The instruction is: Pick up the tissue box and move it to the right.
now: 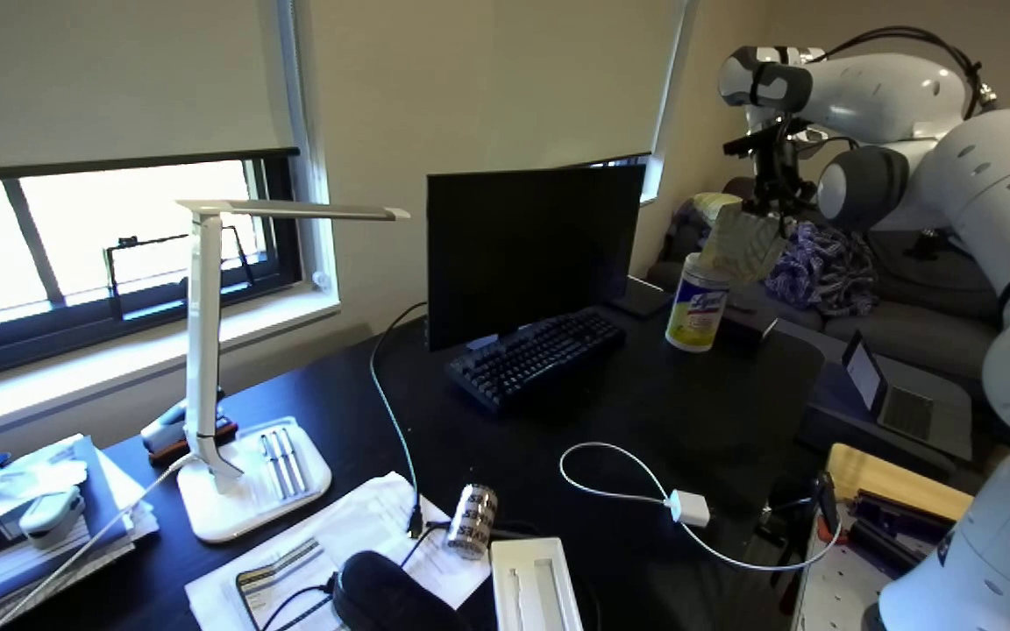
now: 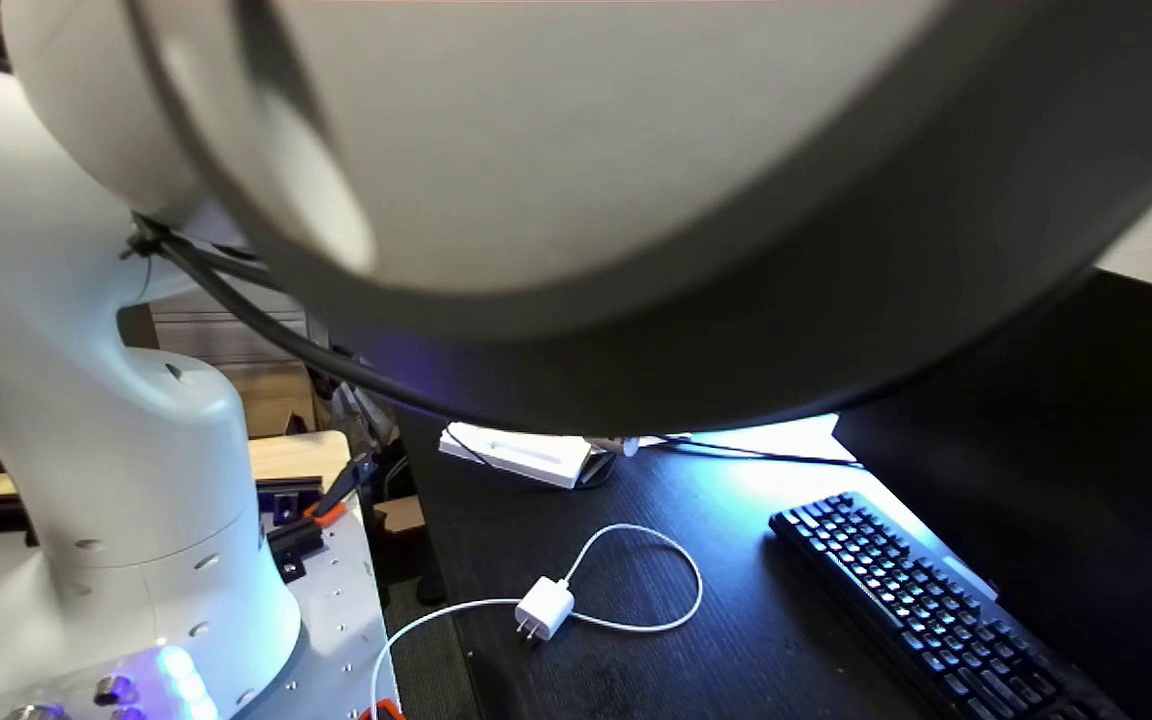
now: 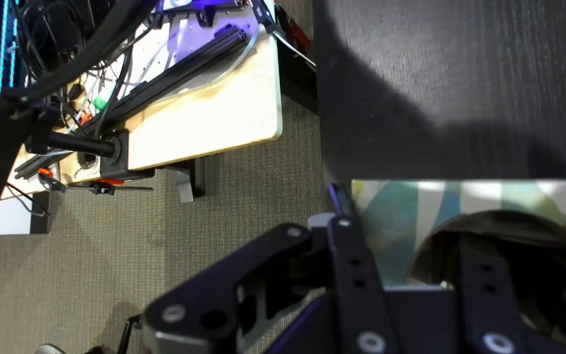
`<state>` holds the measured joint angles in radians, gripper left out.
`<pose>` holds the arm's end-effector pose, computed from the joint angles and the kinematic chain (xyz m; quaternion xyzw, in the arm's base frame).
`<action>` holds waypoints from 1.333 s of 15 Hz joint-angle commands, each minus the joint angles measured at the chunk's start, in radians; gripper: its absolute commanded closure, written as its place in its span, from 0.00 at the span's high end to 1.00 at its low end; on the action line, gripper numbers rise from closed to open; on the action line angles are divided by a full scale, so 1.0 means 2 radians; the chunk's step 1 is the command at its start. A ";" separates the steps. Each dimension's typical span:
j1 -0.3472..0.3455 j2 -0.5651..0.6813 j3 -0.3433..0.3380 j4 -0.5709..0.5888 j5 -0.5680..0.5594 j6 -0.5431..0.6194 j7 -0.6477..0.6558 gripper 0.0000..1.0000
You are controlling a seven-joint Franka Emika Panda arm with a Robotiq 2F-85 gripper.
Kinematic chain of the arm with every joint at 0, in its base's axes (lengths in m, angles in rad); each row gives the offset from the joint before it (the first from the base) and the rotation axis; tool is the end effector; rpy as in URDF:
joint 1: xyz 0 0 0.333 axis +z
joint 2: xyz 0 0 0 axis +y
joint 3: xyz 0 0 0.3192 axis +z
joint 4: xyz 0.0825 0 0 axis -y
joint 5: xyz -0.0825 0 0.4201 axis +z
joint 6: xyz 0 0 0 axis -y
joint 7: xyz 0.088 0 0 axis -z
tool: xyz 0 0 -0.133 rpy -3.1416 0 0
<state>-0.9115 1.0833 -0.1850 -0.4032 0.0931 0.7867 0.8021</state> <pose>0.4040 -0.5887 0.3717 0.5776 -0.7415 -0.3413 0.0011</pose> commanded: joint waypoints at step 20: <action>0.096 0.013 -0.024 0.021 -0.105 -0.033 -0.185 0.03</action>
<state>-0.7569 1.0984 -0.2043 -0.3730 -0.0642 0.7148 0.5307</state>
